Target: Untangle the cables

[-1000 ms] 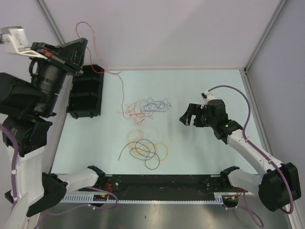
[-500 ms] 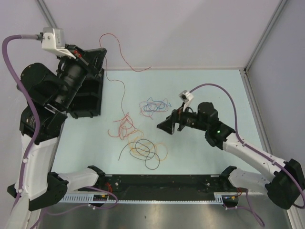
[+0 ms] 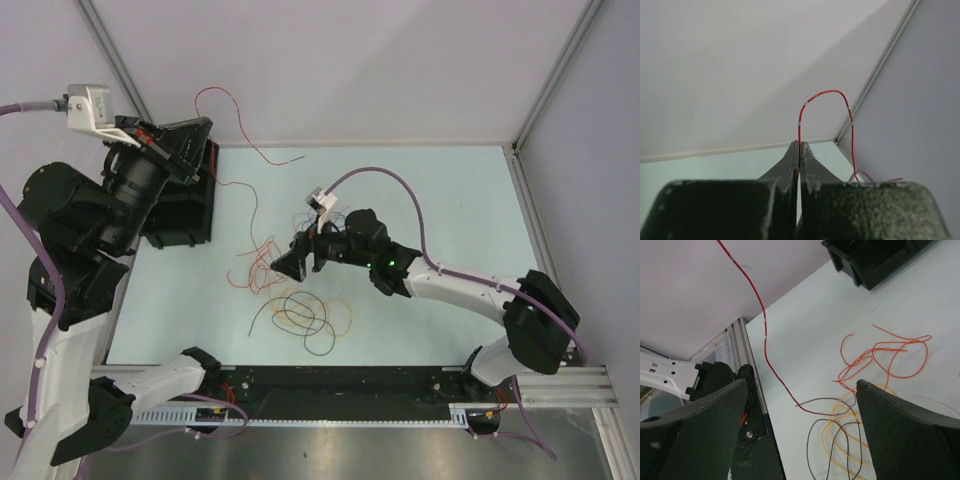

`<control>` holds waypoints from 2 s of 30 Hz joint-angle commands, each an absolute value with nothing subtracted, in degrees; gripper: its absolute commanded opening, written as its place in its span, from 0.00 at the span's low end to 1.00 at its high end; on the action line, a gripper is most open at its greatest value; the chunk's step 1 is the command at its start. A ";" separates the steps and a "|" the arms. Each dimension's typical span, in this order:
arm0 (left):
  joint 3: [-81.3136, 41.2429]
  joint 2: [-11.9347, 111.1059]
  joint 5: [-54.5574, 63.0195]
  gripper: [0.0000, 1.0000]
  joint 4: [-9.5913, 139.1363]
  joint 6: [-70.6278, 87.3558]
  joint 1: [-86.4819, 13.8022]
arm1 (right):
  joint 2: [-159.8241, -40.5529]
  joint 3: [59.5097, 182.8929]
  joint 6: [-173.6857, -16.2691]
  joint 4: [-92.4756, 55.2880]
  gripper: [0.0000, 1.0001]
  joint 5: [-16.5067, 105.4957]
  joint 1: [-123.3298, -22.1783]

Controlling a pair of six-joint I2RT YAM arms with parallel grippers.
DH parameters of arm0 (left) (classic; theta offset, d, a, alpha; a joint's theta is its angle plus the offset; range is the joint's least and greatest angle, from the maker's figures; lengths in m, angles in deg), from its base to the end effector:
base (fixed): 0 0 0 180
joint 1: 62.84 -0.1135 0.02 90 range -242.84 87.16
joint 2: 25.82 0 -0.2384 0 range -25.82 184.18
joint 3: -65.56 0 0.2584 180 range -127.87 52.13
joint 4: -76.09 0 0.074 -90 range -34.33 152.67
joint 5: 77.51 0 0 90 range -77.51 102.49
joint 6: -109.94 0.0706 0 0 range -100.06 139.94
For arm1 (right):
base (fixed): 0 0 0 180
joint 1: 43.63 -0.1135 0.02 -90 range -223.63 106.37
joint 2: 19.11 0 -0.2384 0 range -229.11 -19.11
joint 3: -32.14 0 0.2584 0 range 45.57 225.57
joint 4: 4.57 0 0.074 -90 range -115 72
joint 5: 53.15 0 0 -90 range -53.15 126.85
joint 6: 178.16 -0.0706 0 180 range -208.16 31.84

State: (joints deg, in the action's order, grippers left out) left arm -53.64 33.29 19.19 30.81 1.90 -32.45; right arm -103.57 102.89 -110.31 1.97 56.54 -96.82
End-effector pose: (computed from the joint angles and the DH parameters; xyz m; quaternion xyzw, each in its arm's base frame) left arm 0.1472 -0.0768 0.5789 0.0195 0.6105 -0.2919 0.7360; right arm 0.2131 0.3244 0.2720 -0.3067 0.6817 0.4998 0.4375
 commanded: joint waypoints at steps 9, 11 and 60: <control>-51.58 30.69 20.83 0.00 30.85 1.14 -32.17 | -113.85 112.97 -109.43 7.15 0.47 56.54 -102.25; -51.32 30.17 22.24 0.00 30.41 1.05 -32.17 | -113.77 113.42 -109.52 6.44 0.28 56.80 -102.51; 15.82 17.86 16.18 0.98 54.05 -10.56 -22.24 | -99.44 143.47 -99.06 -27.57 0.00 35.18 -98.03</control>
State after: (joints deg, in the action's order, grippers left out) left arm 12.87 17.58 15.30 45.76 -11.08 -24.14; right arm -98.52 139.72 -98.64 -27.60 36.34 -98.30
